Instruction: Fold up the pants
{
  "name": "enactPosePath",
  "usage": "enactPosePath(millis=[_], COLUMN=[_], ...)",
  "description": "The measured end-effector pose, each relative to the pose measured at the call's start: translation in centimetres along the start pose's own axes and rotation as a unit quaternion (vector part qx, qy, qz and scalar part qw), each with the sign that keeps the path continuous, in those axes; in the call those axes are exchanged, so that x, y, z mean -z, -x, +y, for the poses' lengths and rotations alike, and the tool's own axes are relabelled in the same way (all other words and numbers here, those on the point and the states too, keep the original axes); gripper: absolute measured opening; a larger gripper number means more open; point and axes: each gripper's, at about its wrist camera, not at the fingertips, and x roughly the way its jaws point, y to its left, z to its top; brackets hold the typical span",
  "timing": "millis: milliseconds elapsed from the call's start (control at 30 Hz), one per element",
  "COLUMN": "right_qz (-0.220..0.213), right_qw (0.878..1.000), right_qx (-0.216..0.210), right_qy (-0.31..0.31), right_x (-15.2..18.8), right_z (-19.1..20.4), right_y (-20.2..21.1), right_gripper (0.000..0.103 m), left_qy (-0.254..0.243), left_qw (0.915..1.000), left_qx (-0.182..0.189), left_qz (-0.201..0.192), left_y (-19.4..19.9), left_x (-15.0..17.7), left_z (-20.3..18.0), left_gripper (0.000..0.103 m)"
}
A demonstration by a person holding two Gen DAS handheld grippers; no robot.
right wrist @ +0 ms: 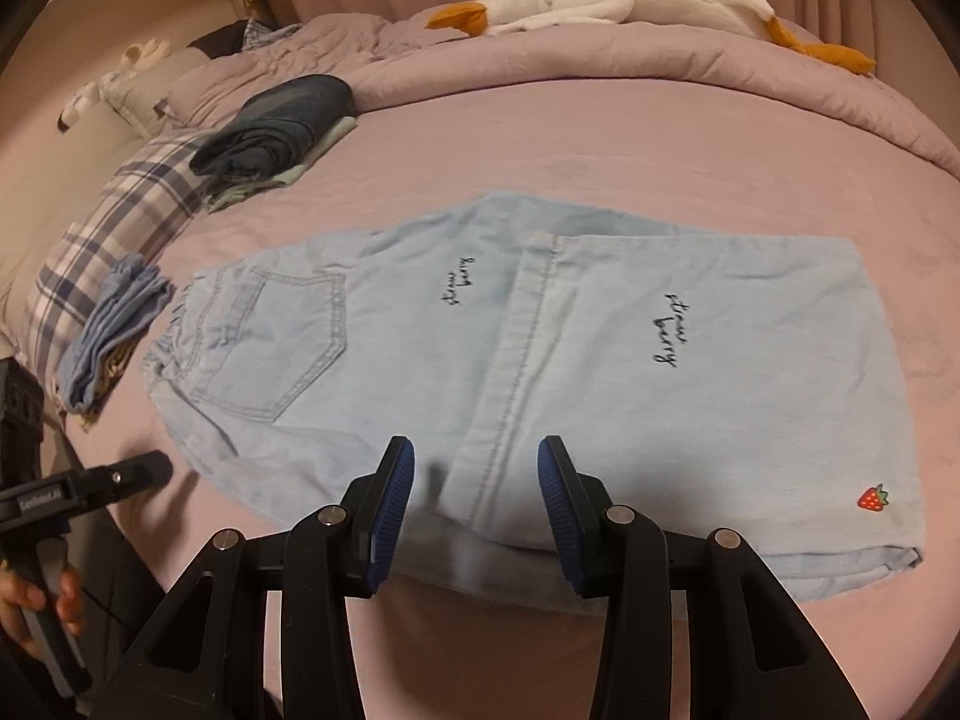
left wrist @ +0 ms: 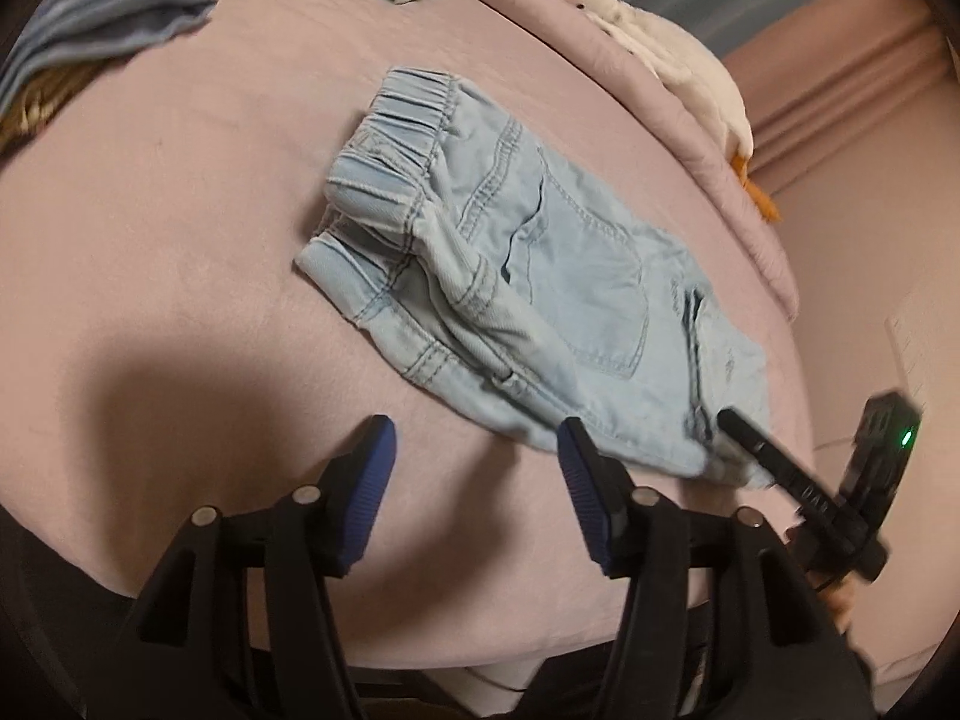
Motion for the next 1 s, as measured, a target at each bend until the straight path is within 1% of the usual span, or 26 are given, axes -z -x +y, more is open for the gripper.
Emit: enactPosePath(millis=[33, 67, 267, 367, 467, 567, 633, 767, 900, 1000], right_qz=[0.001, 0.001, 0.006, 0.012, 0.015, 0.021, 0.020, 0.021, 0.021, 0.017], right_qw=[1.000, 1.000, 1.000, 1.000, 1.000, 0.999, 0.999, 0.999, 0.999, 0.999], right_qx=[-0.001, -0.002, -0.020, -0.020, -0.024, -0.024, -0.019, -0.004, 0.023, 0.029], right_qy=[0.001, 0.001, -0.003, 0.007, 0.014, 0.022, 0.030, 0.041, 0.043, 0.043], right_x=[0.0, -0.1, 0.0, -0.3, -0.7, -1.4, -2.3, -4.1, -6.5, -7.4], right_z=[0.1, 0.2, 0.9, 1.5, 2.1, 2.6, 3.1, 3.7, 4.6, 5.4], right_y=[-0.1, -0.1, -0.6, -1.0, -1.4, -2.1, -2.6, -4.1, -6.1, -7.2], right_gripper=[0.043, 0.043, 0.043, 0.043, 0.043, 0.043, 0.043, 0.043, 0.043, 0.043], left_qy=[0.013, 0.021, 0.053, 0.063, 0.066, 0.059, 0.047, 0.053, 0.035, 0.035], left_qw=[0.9999, 0.9996, 0.9973, 0.9960, 0.9955, 0.9961, 0.9968, 0.9964, 0.9968, 0.9968], left_qx=[0.010, 0.016, 0.024, 0.028, 0.024, 0.020, 0.012, 0.019, 0.013, 0.020], left_qz=[-0.002, -0.007, -0.046, -0.057, -0.064, -0.063, -0.063, -0.064, -0.071, -0.070], left_y=[0.0, -0.1, -0.6, -1.0, -1.0, -0.9, -0.8, -0.6, -0.6, -0.9], left_x=[-0.2, -0.4, -2.2, -3.4, -4.0, -4.1, -4.0, -3.8, -3.6, -3.5], left_z=[0.4, 0.6, 1.3, 1.7, 1.5, 1.4, 1.3, 2.1, 1.8, 2.1], left_gripper=[0.062, 0.062, 0.062, 0.062, 0.062, 0.058, 0.045, 0.035, 0.035, 0.036])
